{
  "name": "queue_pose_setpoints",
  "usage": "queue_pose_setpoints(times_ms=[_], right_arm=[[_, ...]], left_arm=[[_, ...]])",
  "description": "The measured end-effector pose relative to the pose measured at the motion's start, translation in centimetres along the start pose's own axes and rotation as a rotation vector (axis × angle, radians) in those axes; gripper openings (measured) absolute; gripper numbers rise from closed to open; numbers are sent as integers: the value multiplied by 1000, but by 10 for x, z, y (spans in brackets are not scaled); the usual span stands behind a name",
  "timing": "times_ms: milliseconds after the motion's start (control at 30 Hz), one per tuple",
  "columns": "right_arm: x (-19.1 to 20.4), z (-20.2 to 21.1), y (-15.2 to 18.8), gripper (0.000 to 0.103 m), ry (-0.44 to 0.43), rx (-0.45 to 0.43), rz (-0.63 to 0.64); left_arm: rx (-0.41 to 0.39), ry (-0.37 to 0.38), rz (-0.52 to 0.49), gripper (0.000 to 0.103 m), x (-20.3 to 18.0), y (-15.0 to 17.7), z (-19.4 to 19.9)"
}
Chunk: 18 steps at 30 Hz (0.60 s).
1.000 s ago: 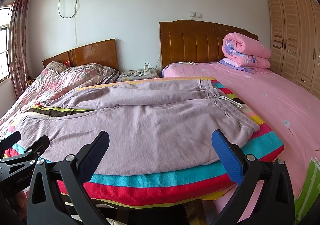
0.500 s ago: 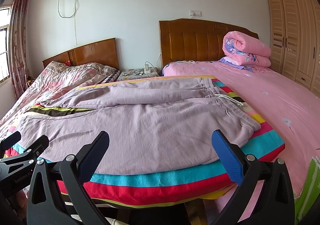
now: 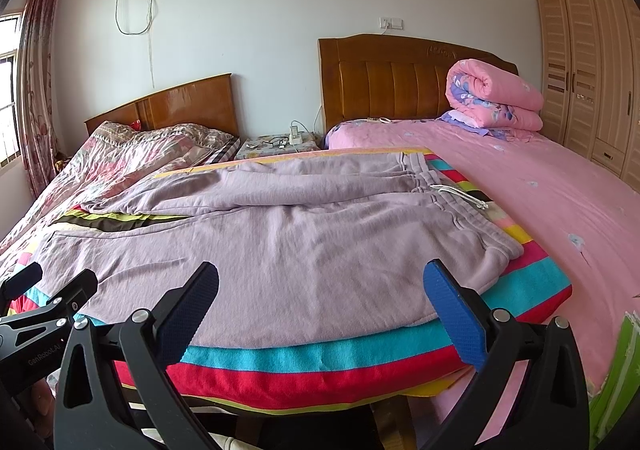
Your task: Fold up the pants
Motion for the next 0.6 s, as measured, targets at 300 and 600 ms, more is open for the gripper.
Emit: queue_pose_setpoints(times_ms=[300,600], right_arm=[[-1,-1,-1,99,1,4,-3],[-2,-4,0,99,2,0,2]], left_arm=[[3,1,2,102,0,2,0],[12,15,1,102,1,3,-3]])
Point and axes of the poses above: each gripper's, at about its wrist camera, not at the fingertips, and z roughly against the way its jaws point, x to its left, y to its underside, the point moved 2 cm from there along -z, roughly the way its jaws point, and after that the axes turned 10 degrees about -x, right-handed, at the moved point
